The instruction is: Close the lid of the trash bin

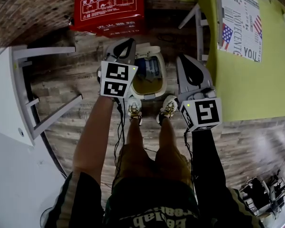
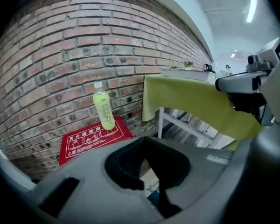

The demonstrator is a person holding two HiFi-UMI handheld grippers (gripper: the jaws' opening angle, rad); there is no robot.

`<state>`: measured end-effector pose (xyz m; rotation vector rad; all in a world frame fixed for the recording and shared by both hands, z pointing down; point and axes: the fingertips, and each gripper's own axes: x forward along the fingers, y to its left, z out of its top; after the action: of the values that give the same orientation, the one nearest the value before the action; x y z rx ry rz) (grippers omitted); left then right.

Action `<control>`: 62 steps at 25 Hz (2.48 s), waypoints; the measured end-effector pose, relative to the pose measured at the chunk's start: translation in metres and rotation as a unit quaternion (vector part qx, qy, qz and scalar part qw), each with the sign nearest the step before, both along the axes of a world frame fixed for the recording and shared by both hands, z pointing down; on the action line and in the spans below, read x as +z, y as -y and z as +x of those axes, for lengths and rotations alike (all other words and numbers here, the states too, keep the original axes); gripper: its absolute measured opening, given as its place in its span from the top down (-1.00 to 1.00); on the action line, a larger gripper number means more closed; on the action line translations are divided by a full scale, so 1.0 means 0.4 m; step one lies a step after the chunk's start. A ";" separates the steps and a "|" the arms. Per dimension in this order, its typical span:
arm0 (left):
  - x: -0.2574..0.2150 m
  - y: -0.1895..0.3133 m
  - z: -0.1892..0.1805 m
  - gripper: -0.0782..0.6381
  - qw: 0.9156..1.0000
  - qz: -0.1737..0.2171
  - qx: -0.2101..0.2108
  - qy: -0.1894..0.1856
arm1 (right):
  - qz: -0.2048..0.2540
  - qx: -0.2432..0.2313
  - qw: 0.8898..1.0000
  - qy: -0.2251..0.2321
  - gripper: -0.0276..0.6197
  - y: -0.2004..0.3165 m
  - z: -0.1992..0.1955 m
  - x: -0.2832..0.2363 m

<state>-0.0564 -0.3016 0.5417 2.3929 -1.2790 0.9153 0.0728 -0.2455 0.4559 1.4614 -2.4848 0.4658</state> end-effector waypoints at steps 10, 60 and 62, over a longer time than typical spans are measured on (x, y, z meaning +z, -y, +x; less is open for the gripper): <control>0.109 -0.016 -0.007 0.76 0.999 -0.035 0.006 0.031 | -0.013 0.002 1.000 0.002 0.87 -0.029 -0.003 0.025; 0.316 -0.306 -0.005 0.76 0.990 -0.136 0.006 0.023 | -0.049 -0.010 0.999 -0.004 0.87 -0.153 -0.013 0.141; 0.324 -0.320 -0.006 0.76 0.990 -0.140 0.005 0.020 | -0.051 -0.011 0.999 -0.004 0.87 -0.160 -0.017 0.149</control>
<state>-0.0588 -0.1736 0.6715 2.1760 -1.0713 1.0722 0.0659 -0.1816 0.5155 1.3920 -2.4309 0.5715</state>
